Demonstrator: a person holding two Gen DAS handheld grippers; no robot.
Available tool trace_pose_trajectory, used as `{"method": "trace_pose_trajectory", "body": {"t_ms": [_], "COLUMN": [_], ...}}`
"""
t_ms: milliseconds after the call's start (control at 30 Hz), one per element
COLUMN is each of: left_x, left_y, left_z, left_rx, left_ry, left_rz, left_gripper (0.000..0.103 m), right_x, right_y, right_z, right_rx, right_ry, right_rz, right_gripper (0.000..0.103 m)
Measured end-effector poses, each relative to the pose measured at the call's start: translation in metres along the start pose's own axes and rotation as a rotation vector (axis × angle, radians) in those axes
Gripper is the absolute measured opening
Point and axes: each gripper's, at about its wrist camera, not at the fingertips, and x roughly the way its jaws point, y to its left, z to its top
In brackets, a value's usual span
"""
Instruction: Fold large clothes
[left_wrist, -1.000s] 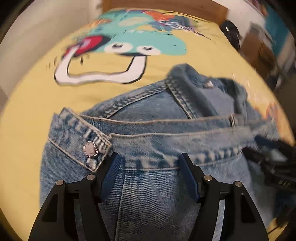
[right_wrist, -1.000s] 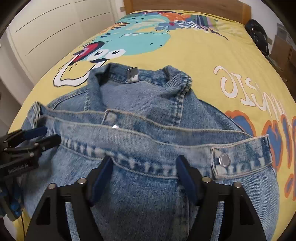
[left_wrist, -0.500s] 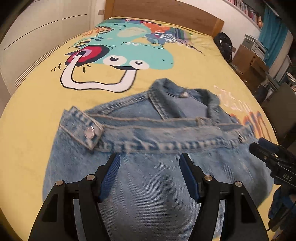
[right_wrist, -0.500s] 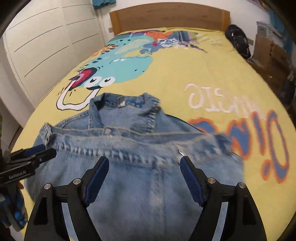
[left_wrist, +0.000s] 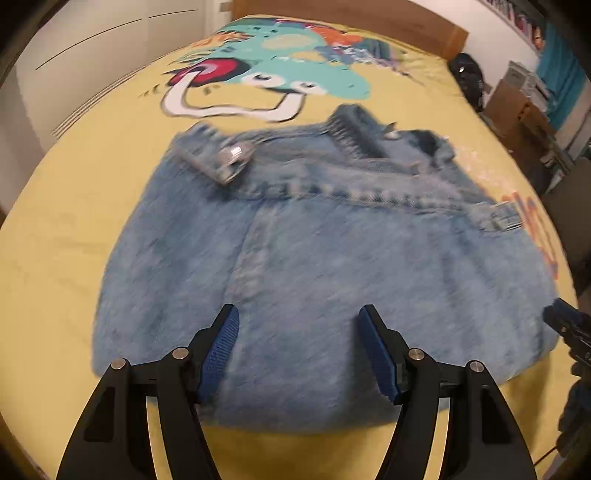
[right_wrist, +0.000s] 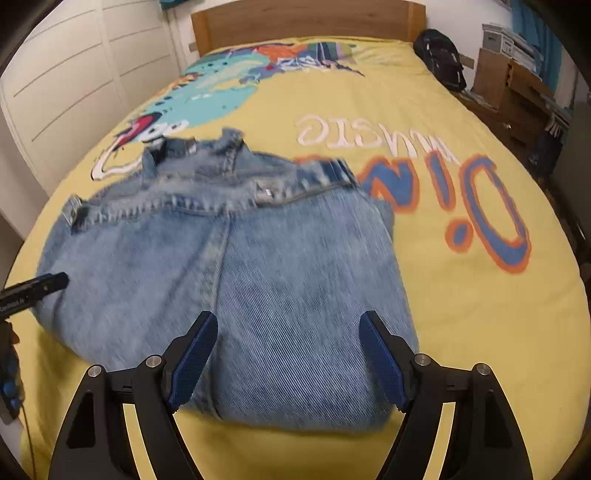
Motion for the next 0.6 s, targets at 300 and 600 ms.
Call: {"method": "trace_pose_trajectory", "body": {"t_ms": [300,600], "left_x": [-0.023,-0.042], "left_y": [0.030,0.004], "left_z": [-0.006,-0.014], "left_rx": [-0.070,-0.013], "left_ry": [-0.019,-0.076], "left_rz": [0.053,0.022], "left_gripper": [0.062,0.062], "right_x": [-0.009,-0.041], "right_y": [-0.020,-0.020], "right_z": [-0.025,-0.024], "right_rx": [0.021,0.039], "right_ry": [0.029,-0.041], "right_rz": [-0.025,-0.020], "right_gripper": [0.080,0.080]}}
